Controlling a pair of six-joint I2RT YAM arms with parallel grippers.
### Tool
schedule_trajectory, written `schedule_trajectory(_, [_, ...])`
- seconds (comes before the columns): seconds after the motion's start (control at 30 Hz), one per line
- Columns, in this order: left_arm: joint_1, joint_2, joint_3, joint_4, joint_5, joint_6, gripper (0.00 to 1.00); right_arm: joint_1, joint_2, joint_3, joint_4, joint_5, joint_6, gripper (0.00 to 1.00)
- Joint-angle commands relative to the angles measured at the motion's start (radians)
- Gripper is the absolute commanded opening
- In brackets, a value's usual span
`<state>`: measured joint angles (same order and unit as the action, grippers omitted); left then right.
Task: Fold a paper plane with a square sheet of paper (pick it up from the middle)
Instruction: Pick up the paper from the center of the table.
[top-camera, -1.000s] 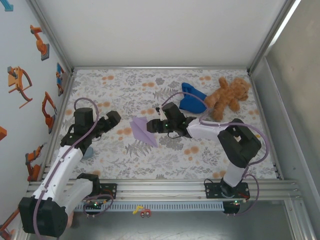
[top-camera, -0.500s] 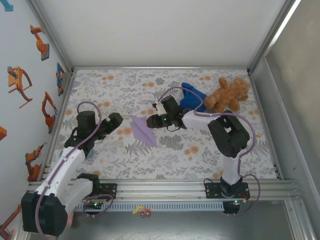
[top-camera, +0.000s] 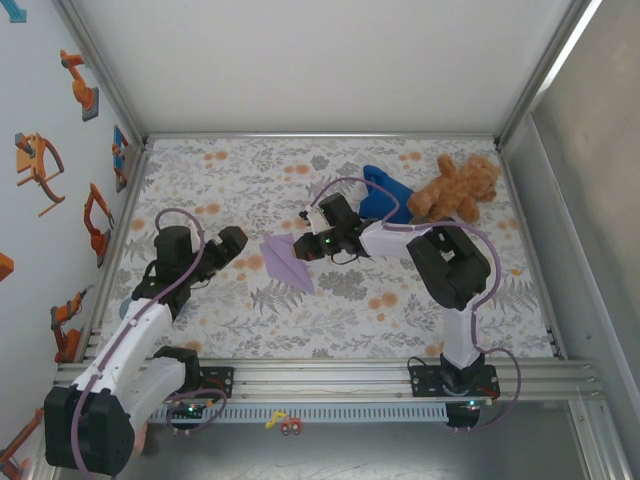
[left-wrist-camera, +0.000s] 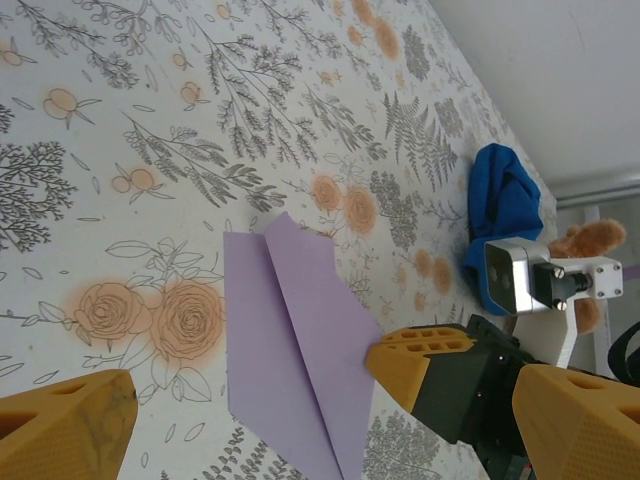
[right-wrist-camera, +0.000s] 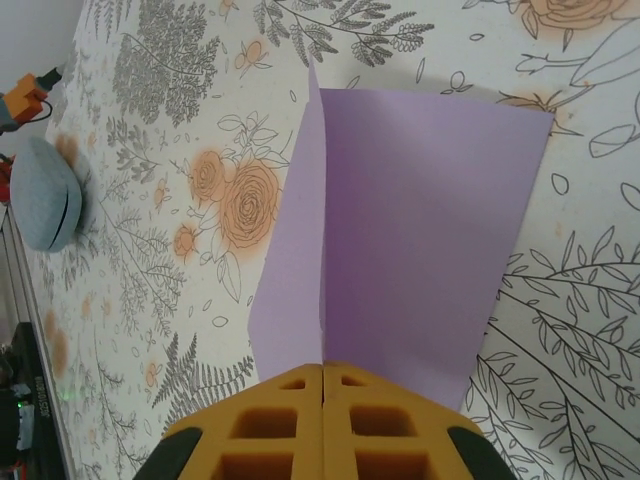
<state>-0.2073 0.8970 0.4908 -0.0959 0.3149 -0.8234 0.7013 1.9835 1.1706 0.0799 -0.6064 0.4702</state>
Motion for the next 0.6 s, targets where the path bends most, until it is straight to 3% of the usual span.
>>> schedule_trajectory(0.0, [-0.010,0.026,0.027,0.042,0.058,-0.016,0.96,-0.011,-0.081,-0.007,0.067,-0.037,0.007,0.00])
schedule_trajectory(0.23, [-0.076,0.022,0.054,0.121,0.126,-0.025,0.97,-0.052,-0.214,-0.080,0.323,-0.098,0.213,0.00])
schedule_trajectory(0.4, [-0.134,0.041,0.057,0.273,0.160,-0.064,1.00,-0.065,-0.261,-0.084,0.426,-0.134,0.353,0.00])
schedule_trajectory(0.57, [-0.164,0.105,0.061,0.417,0.218,-0.096,0.87,-0.066,-0.271,-0.077,0.513,-0.176,0.476,0.00])
